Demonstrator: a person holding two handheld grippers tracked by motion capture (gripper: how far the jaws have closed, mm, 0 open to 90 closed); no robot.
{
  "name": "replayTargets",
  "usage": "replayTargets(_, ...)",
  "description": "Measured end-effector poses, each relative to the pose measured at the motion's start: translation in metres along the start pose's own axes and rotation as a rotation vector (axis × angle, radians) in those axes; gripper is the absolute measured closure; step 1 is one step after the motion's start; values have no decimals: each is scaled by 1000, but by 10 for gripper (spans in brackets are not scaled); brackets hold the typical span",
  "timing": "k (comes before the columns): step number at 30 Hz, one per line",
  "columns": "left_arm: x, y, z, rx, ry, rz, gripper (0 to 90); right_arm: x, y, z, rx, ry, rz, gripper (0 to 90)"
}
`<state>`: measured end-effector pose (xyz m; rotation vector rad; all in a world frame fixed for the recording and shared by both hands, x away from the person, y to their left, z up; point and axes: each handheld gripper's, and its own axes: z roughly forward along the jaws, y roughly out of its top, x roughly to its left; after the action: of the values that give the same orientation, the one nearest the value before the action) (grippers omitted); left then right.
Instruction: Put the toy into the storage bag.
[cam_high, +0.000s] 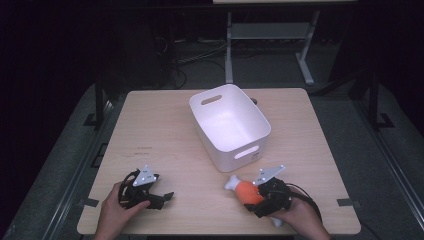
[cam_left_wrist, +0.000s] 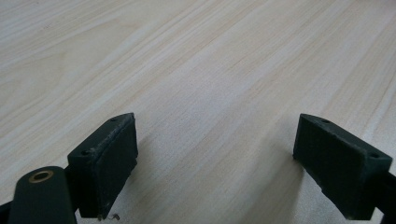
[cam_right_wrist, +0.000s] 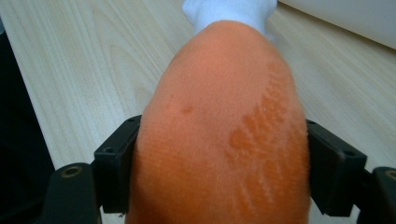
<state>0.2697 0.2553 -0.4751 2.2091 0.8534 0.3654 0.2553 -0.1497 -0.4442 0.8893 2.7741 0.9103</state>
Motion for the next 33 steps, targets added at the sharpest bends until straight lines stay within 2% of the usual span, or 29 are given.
replayTargets(13,0,0,0,0,0,-1,128,-13,-8,-15,-9,-37,19,235)
replayTargets(33,0,0,0,0,0,-1,128,-41,-24,-44,-41,-99,85,234)
